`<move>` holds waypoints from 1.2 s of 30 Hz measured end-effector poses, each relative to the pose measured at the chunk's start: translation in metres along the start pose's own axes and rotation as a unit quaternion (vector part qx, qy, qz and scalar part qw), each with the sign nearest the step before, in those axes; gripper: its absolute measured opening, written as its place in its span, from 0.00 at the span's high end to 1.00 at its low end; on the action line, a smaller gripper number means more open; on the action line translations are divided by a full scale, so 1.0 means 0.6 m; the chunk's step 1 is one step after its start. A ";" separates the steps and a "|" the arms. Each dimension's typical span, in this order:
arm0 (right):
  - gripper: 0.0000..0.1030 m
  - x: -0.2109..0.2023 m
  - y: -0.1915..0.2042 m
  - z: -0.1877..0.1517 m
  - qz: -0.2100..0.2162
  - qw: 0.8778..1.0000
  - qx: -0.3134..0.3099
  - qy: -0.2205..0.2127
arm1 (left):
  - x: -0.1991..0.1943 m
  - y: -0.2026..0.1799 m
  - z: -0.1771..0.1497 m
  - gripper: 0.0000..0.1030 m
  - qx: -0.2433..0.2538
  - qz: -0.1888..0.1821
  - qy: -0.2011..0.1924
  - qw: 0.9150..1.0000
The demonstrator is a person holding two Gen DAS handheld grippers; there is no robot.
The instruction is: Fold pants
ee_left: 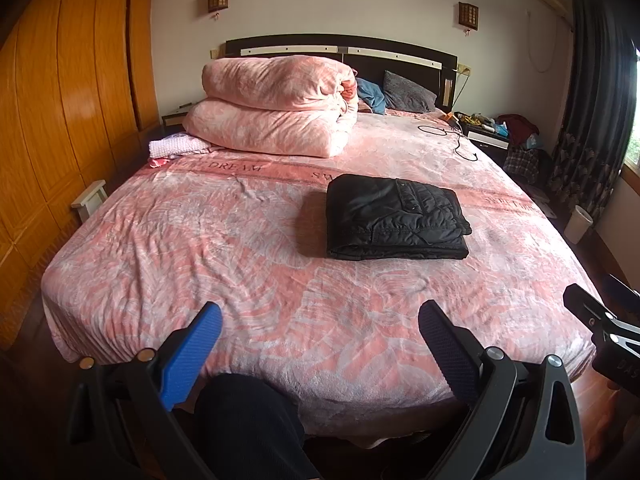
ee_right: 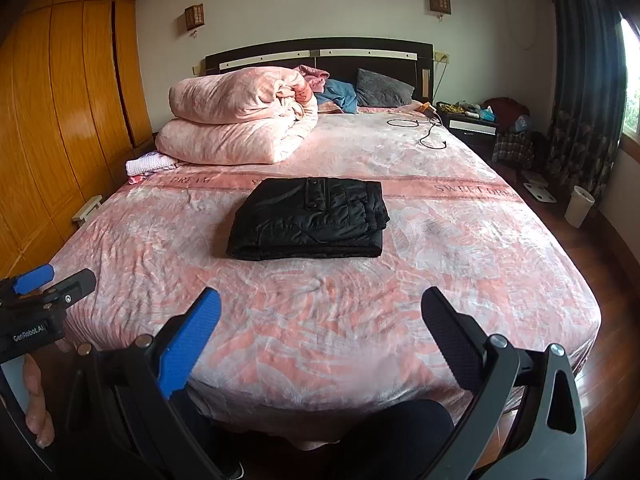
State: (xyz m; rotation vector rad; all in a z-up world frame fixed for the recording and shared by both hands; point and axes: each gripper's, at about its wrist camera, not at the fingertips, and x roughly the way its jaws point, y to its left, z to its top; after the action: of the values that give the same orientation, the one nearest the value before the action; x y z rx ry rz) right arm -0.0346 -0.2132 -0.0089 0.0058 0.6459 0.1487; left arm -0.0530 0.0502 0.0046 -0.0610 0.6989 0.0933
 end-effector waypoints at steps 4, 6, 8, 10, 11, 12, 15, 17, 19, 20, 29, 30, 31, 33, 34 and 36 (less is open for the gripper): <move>0.03 0.006 -0.002 -0.002 0.000 1.000 0.000 0.003 | 0.010 0.002 -0.002 0.04 0.000 -0.006 0.005 1.000; 0.03 0.008 -0.002 -0.003 -0.001 1.000 0.000 0.004 | 0.012 0.001 -0.003 0.04 0.001 -0.004 0.005 1.000; 0.03 0.010 -0.004 -0.005 -0.001 1.000 -0.001 0.005 | 0.014 0.002 -0.003 0.04 0.001 -0.007 0.005 1.000; 0.03 0.013 -0.006 -0.006 -0.002 1.000 0.000 0.006 | 0.017 0.000 -0.005 0.04 0.005 -0.008 0.003 1.000; 0.03 0.014 -0.006 -0.006 -0.002 1.000 0.001 0.006 | 0.017 -0.001 -0.004 0.04 0.006 -0.006 0.002 1.000; 0.03 0.013 -0.007 -0.007 -0.002 1.000 0.001 0.006 | 0.016 -0.002 -0.006 0.04 0.007 -0.007 -0.001 1.000; 0.03 0.013 -0.009 -0.007 -0.004 1.000 0.003 0.005 | 0.008 -0.002 -0.006 0.04 0.006 -0.017 -0.010 1.000; 0.03 0.013 -0.011 -0.008 -0.003 1.000 0.004 0.005 | 0.004 -0.004 -0.001 0.04 0.007 -0.015 -0.014 1.000; 0.03 0.012 -0.012 -0.008 -0.004 1.000 0.004 0.004 | 0.001 -0.003 -0.003 0.04 0.006 -0.017 -0.016 1.000; 0.03 0.012 -0.012 -0.008 -0.004 1.000 0.005 0.003 | 0.001 -0.005 0.001 0.04 0.007 -0.016 -0.017 1.000; 0.03 0.009 -0.016 -0.008 -0.008 1.000 0.008 0.000 | -0.003 -0.004 0.004 0.04 0.006 -0.018 -0.017 1.000; 0.03 0.008 -0.016 -0.008 -0.008 1.000 0.008 0.001 | -0.003 -0.004 0.006 0.04 0.005 -0.019 -0.015 1.000; 0.03 0.008 -0.016 -0.008 -0.008 1.000 0.008 0.001 | -0.004 -0.004 0.008 0.04 0.005 -0.020 -0.014 1.000; 0.03 0.007 -0.016 -0.008 -0.008 1.000 0.008 0.000 | -0.005 -0.004 0.008 0.04 0.004 -0.019 -0.013 1.000; 0.03 0.007 -0.016 -0.008 -0.008 1.000 0.008 0.000 | -0.005 -0.003 0.010 0.04 0.003 -0.019 -0.011 1.000; 0.03 0.007 -0.017 -0.007 -0.009 1.000 0.009 0.000 | -0.007 -0.002 0.010 0.04 0.001 -0.020 -0.008 1.000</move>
State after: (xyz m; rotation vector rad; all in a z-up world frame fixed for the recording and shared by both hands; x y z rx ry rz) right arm -0.0324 -0.2227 -0.0154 0.0164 0.6473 0.1256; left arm -0.0525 0.0494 0.0119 -0.0721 0.6820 0.0543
